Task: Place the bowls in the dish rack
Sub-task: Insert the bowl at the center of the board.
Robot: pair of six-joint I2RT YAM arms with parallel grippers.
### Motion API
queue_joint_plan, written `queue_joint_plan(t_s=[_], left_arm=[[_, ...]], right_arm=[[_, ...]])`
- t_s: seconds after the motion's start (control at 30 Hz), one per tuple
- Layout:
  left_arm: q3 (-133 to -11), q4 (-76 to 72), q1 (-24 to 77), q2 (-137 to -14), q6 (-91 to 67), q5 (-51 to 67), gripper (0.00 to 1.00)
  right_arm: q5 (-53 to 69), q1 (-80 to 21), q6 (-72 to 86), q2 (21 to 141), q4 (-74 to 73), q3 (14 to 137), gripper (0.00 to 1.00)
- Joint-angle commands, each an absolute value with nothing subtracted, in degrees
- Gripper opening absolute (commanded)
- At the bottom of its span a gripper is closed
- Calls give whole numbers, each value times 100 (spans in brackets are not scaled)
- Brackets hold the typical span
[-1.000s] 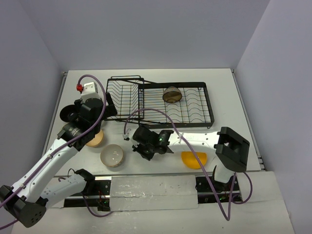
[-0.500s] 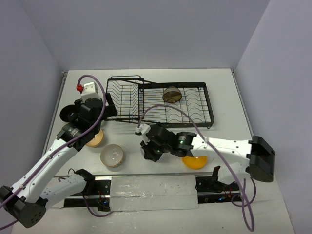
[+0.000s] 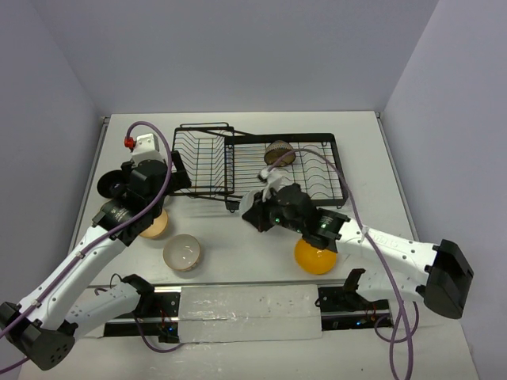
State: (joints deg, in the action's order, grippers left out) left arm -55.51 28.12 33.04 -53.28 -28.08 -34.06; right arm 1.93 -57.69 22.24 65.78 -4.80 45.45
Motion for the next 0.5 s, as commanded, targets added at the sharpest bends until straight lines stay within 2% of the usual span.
queue_joint_plan(t_s=[0.0,0.2,0.47], left_arm=[[-5546,2663,3348,-5203,-2733,-3366,99],[-5546,2672,3436,-5247,-2725,-3410,99],[-5546,2698,3586,-5326,-2733,-3507,99]], right_arm=[[-290,-4987,2696,6004,1307,4176,0],[-729,-3975,3181,6029,2696,3745,0],[-1133,-3015,4464,7030,5374,3182,0]])
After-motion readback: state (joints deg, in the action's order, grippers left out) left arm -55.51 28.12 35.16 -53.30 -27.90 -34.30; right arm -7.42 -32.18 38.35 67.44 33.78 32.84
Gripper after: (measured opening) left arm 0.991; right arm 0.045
